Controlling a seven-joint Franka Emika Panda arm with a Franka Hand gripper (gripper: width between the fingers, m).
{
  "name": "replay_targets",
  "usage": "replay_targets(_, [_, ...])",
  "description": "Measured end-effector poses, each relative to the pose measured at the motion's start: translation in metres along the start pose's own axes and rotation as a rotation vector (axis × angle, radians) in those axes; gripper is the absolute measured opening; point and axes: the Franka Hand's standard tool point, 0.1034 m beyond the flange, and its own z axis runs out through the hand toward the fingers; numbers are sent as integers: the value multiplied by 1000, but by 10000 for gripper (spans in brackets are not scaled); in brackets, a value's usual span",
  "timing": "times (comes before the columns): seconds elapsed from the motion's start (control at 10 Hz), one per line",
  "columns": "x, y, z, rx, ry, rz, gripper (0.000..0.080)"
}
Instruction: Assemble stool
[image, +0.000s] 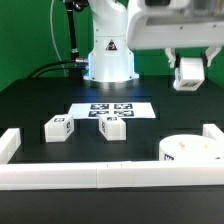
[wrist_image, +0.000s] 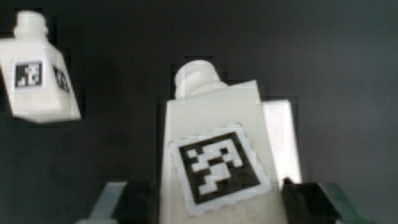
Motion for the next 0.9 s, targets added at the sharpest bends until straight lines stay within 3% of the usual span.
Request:
replay_targets(0.4, [15,-9,-6,33,311,-7,324])
replay_targets(0.7, [33,-31,-23,58,582,-50,324])
replay_targets(0.9, [33,-39,-19,75,719,-63,324])
